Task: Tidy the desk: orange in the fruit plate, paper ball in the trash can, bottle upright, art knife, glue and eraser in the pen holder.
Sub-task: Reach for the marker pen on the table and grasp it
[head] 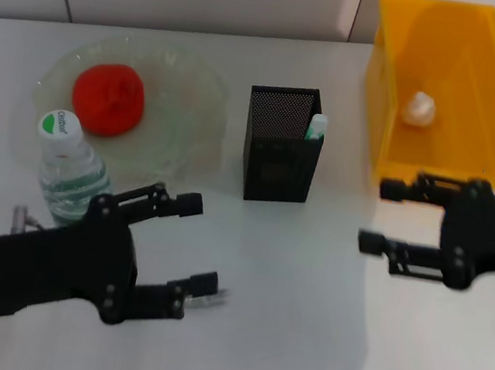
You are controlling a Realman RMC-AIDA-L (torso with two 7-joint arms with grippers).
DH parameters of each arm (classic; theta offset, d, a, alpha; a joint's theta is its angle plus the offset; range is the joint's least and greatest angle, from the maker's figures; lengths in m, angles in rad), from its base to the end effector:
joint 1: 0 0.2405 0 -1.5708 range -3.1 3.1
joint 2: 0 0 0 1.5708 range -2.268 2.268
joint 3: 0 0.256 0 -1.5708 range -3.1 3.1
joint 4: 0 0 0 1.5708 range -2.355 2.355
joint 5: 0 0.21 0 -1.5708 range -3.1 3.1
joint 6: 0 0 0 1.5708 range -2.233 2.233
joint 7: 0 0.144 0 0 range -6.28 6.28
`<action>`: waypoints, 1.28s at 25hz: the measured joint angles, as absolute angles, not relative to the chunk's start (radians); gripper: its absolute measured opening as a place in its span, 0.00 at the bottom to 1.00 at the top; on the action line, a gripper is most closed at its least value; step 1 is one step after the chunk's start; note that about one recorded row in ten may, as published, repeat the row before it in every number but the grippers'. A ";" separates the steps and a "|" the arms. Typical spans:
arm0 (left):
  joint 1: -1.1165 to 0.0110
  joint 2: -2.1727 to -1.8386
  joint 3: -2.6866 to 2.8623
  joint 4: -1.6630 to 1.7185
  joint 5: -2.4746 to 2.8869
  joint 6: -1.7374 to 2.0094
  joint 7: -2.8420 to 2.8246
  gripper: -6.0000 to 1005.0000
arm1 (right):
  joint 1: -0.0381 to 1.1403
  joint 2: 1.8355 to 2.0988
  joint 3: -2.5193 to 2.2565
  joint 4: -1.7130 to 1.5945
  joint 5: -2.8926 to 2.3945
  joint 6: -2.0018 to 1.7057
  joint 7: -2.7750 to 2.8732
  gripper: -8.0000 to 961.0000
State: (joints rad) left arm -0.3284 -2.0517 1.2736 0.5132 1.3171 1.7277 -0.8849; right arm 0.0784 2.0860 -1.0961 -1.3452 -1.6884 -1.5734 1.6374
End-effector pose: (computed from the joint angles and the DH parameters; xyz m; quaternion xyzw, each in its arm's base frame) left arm -0.2444 0.2503 -0.0301 -0.9087 -0.0433 -0.4068 0.0835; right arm 0.2405 0.2634 0.0522 -0.9428 0.1708 0.2299 0.1706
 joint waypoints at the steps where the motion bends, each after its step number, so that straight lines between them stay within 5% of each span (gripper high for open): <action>1: -0.328 -2.052 1.274 0.513 1.317 1.728 -0.885 0.81 | 0.070 2.086 -1.056 -1.260 -1.676 -1.617 1.558 0.63; 3: -0.331 -2.054 1.274 0.619 1.387 1.661 -1.042 0.81 | 0.066 2.086 -1.038 -1.216 -1.664 -1.639 1.506 0.63; 5: -0.331 -2.061 1.275 0.715 1.459 1.623 -1.132 0.81 | 0.061 2.085 -1.003 -1.140 -1.638 -1.677 1.421 0.82; 15: -0.333 -2.065 1.372 1.258 1.778 1.602 -1.466 0.80 | 0.064 2.080 -0.839 -0.931 -1.664 -1.727 1.276 0.82; 32: -0.642 -2.077 1.529 1.331 2.126 1.691 -1.611 0.78 | 0.086 2.082 -0.808 -0.846 -1.692 -1.724 1.270 0.82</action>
State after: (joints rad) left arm -0.6416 -2.0773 1.5289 1.3311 2.1261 1.6910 -1.6105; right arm 0.0860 2.0819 -0.8077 -0.8459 -1.6917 -1.7239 1.2701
